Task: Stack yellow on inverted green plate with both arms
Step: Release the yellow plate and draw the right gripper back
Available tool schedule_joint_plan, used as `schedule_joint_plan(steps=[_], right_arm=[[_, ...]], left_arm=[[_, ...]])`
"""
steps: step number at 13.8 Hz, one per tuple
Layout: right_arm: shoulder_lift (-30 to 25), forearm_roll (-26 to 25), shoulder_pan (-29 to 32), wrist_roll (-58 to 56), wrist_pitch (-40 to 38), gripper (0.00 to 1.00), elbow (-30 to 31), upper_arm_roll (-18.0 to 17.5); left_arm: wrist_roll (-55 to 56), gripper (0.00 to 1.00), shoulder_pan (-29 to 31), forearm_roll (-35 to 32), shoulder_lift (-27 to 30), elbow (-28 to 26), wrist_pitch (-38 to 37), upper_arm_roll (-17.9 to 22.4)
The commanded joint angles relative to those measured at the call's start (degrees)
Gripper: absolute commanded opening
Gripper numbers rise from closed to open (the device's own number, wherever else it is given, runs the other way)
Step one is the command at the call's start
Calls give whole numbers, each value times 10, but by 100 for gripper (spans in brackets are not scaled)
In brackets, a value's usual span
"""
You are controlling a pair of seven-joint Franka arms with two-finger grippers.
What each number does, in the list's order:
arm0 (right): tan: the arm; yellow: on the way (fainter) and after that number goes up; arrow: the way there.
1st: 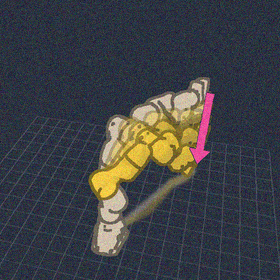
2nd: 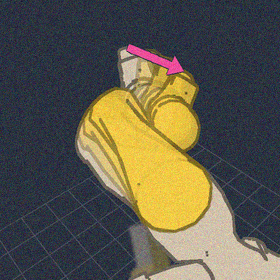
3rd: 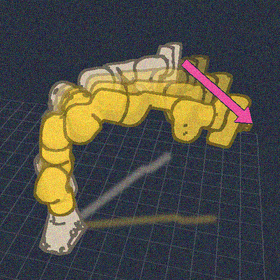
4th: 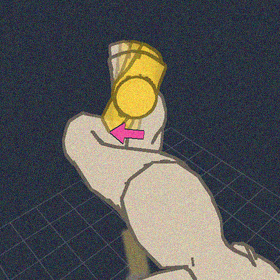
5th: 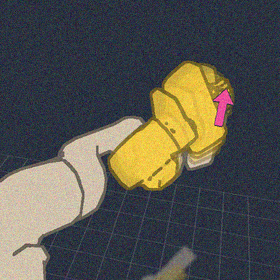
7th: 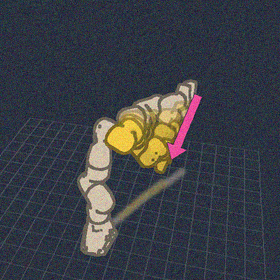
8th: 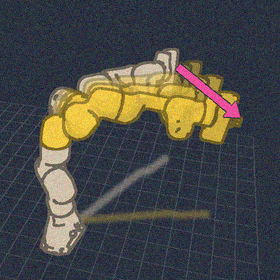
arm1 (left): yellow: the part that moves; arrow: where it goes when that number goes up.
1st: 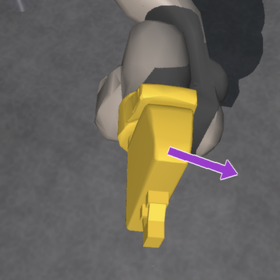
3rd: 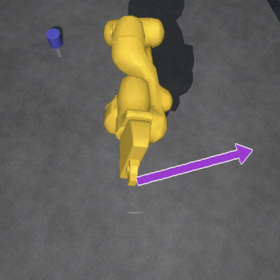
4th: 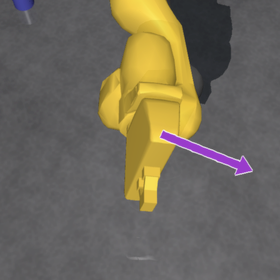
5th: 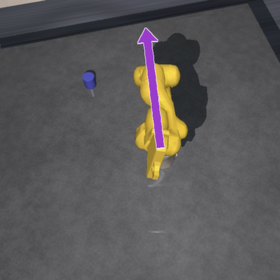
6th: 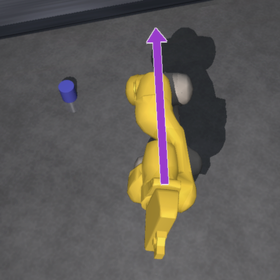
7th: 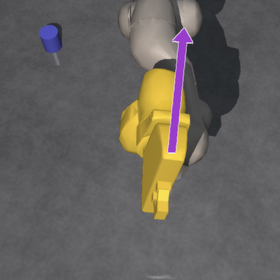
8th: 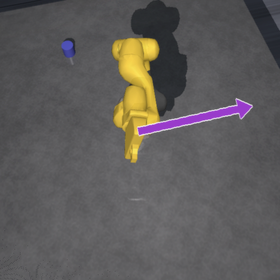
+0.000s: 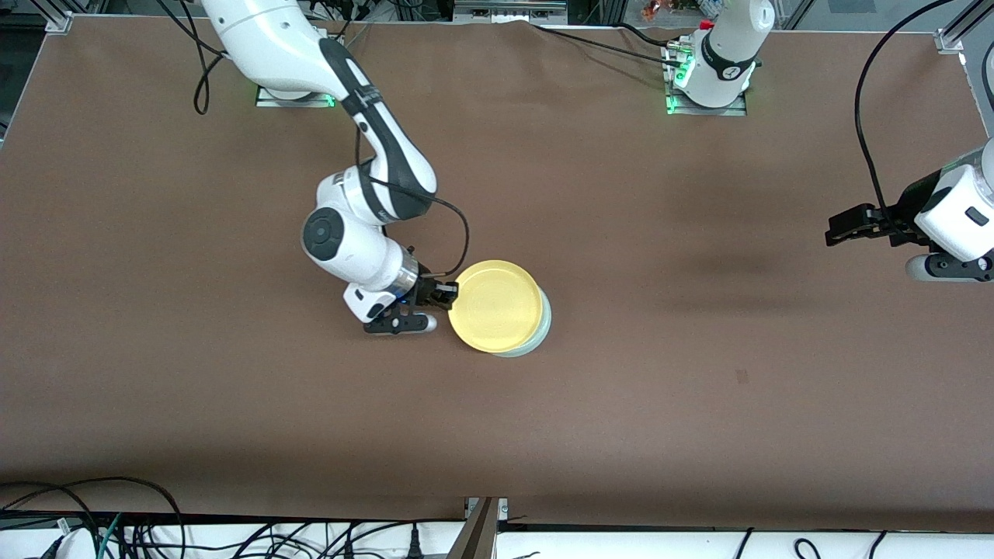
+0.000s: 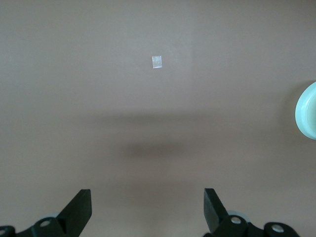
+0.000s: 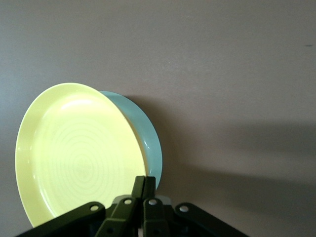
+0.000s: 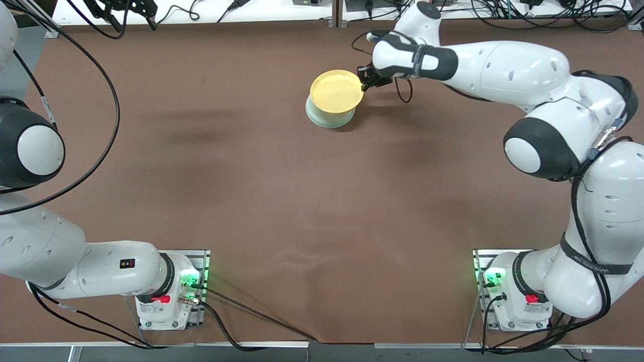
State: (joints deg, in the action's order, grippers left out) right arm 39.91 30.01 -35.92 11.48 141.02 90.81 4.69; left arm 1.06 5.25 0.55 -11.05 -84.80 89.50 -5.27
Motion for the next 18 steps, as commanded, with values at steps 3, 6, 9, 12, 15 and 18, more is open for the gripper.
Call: schedule_joint_plan(steps=[3, 6, 9, 12, 15, 18], right_arm=[[20, -7, -24, 8, 47, 0, 5, 8], [15, -8, -43, 16, 47, 100, 10, 15], [-17, -10, -43, 16, 16, 100, 12, 49], [-69, -11, -43, 16, -53, 100, 13, 106], [-113, -24, -43, 11, -156, 100, 11, 182], [-168, -111, -41, -6, -264, 100, -3, 242]], left_arm=[[-13, 100, 4, 3, -6, 13, -2, 5], [-13, 100, 4, 3, -6, 13, -2, 5], [-13, 100, 5, 3, -6, 13, -2, 6], [-13, 100, 5, 3, -6, 13, -2, 7], [-13, 100, 5, 3, -6, 13, -2, 7], [-14, 100, 5, 4, -6, 13, -2, 8]])
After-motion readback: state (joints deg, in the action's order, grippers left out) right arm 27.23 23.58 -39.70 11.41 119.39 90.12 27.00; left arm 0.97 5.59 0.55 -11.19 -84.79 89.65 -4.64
